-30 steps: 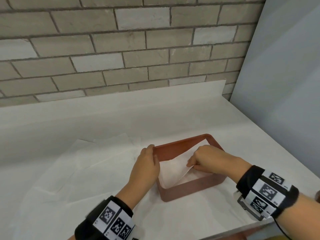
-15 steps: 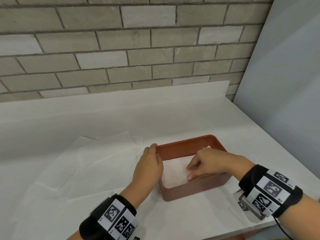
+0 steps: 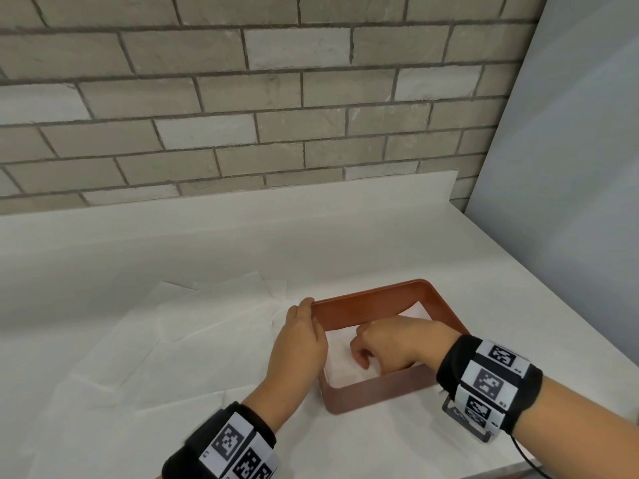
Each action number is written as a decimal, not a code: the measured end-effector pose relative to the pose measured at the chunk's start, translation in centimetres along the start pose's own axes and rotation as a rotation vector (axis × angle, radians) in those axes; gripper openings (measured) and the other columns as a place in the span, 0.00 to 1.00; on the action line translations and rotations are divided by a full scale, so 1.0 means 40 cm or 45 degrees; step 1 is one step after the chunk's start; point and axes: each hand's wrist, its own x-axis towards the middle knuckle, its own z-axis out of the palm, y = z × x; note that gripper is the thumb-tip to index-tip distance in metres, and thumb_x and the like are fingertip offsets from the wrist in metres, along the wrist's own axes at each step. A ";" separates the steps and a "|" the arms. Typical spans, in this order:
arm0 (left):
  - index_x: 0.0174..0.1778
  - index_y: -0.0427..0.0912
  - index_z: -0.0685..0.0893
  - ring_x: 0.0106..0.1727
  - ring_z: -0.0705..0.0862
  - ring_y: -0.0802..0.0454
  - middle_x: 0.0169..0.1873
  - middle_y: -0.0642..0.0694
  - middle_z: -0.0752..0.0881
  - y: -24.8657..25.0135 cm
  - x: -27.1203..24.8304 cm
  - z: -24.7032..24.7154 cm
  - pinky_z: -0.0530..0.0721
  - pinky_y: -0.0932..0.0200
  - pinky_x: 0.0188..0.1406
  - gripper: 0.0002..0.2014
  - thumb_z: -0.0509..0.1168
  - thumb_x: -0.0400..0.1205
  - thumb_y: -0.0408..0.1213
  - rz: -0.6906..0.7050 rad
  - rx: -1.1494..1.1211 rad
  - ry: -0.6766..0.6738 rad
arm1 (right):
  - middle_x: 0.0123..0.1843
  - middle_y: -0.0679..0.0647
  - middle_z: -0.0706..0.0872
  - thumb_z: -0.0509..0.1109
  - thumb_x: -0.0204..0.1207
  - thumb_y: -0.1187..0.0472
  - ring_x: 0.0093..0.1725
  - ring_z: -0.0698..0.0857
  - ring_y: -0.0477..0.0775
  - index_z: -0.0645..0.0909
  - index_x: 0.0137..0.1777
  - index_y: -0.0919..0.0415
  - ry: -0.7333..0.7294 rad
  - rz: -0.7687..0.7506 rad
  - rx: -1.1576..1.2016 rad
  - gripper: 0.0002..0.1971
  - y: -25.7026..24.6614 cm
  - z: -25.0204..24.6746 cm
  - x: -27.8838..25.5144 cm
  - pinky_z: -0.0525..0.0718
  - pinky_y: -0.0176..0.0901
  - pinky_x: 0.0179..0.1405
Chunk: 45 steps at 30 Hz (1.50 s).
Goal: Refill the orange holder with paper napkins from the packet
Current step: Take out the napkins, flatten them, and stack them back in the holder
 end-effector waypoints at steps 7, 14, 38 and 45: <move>0.78 0.44 0.64 0.64 0.79 0.50 0.69 0.46 0.74 0.005 -0.002 -0.005 0.69 0.69 0.50 0.21 0.49 0.87 0.36 0.000 0.019 0.004 | 0.50 0.48 0.78 0.65 0.71 0.67 0.46 0.77 0.53 0.83 0.50 0.52 0.039 -0.077 -0.015 0.12 -0.009 0.004 -0.004 0.76 0.46 0.40; 0.78 0.44 0.64 0.64 0.79 0.49 0.70 0.46 0.74 0.003 0.000 -0.003 0.69 0.68 0.51 0.21 0.50 0.87 0.36 -0.009 0.019 -0.004 | 0.48 0.46 0.89 0.68 0.70 0.64 0.47 0.86 0.50 0.88 0.48 0.51 0.056 -0.061 0.185 0.11 0.011 0.008 -0.013 0.86 0.46 0.45; 0.78 0.44 0.64 0.64 0.79 0.49 0.70 0.45 0.73 0.005 0.001 -0.006 0.68 0.69 0.49 0.21 0.50 0.87 0.36 -0.037 -0.014 -0.036 | 0.33 0.45 0.76 0.75 0.72 0.62 0.37 0.76 0.50 0.84 0.50 0.51 0.084 -0.187 0.276 0.09 -0.076 -0.021 0.062 0.71 0.35 0.31; 0.78 0.44 0.63 0.59 0.81 0.51 0.69 0.46 0.73 0.007 -0.004 -0.011 0.67 0.71 0.44 0.21 0.49 0.87 0.37 -0.030 -0.026 -0.035 | 0.30 0.37 0.75 0.76 0.70 0.62 0.30 0.76 0.32 0.86 0.48 0.53 0.171 -0.217 0.344 0.08 -0.080 -0.029 0.052 0.66 0.25 0.29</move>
